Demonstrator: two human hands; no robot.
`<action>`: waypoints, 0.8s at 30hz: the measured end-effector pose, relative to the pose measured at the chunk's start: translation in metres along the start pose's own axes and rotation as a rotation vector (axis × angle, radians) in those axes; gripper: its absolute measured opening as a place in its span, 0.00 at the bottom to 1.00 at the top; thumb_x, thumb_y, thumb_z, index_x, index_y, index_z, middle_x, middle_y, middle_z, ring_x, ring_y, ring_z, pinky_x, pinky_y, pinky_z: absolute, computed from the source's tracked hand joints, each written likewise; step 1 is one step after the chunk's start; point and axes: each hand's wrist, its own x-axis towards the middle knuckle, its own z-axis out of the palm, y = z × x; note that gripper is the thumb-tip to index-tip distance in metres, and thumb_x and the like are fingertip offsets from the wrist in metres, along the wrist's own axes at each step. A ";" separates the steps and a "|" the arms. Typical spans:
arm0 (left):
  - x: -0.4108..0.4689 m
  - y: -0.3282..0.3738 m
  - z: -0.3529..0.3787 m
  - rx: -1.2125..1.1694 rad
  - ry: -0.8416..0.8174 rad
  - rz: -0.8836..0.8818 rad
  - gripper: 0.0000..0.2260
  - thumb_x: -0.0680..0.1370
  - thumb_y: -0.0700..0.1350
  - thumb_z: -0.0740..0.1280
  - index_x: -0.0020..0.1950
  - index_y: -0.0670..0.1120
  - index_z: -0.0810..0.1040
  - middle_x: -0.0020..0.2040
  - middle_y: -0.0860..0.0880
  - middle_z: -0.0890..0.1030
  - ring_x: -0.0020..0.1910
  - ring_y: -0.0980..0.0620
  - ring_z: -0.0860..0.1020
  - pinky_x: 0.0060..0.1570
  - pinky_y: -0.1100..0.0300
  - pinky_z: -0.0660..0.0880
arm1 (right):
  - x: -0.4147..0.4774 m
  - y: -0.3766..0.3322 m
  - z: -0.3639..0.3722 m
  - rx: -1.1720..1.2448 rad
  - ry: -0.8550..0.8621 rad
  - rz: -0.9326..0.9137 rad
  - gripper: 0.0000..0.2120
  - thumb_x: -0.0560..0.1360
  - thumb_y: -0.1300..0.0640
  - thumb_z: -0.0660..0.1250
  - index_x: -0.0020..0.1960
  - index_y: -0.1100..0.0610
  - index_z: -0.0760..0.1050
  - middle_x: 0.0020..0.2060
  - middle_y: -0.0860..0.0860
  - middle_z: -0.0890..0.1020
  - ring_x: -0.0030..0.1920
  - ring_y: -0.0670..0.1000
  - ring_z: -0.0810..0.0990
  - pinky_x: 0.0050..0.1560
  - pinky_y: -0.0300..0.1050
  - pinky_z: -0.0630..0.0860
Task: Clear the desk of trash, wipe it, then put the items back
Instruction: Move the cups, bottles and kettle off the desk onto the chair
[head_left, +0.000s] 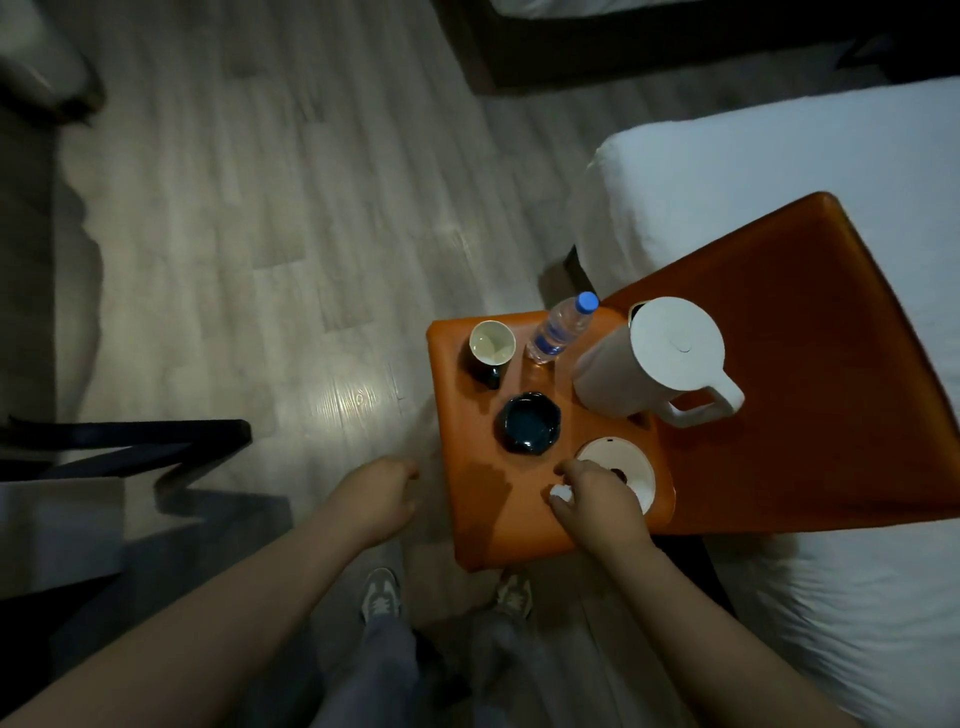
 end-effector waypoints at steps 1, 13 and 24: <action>-0.013 -0.007 -0.004 0.006 0.004 -0.005 0.20 0.79 0.49 0.63 0.70 0.46 0.70 0.64 0.46 0.75 0.60 0.49 0.75 0.56 0.61 0.71 | -0.007 -0.015 -0.004 -0.016 -0.001 -0.028 0.18 0.76 0.50 0.65 0.65 0.52 0.72 0.58 0.51 0.79 0.56 0.50 0.77 0.51 0.44 0.77; -0.154 -0.083 -0.038 -0.176 0.230 -0.195 0.20 0.79 0.51 0.63 0.69 0.48 0.69 0.64 0.48 0.74 0.60 0.52 0.75 0.58 0.60 0.72 | -0.062 -0.165 -0.048 -0.175 0.027 -0.447 0.15 0.78 0.51 0.64 0.64 0.49 0.72 0.55 0.48 0.79 0.52 0.47 0.78 0.47 0.36 0.74; -0.283 -0.063 0.002 -0.477 0.583 -0.566 0.15 0.79 0.49 0.65 0.64 0.47 0.73 0.60 0.48 0.75 0.58 0.51 0.74 0.51 0.63 0.68 | -0.101 -0.266 -0.078 -0.409 -0.081 -1.029 0.19 0.76 0.47 0.64 0.66 0.50 0.71 0.58 0.49 0.77 0.56 0.51 0.77 0.52 0.45 0.74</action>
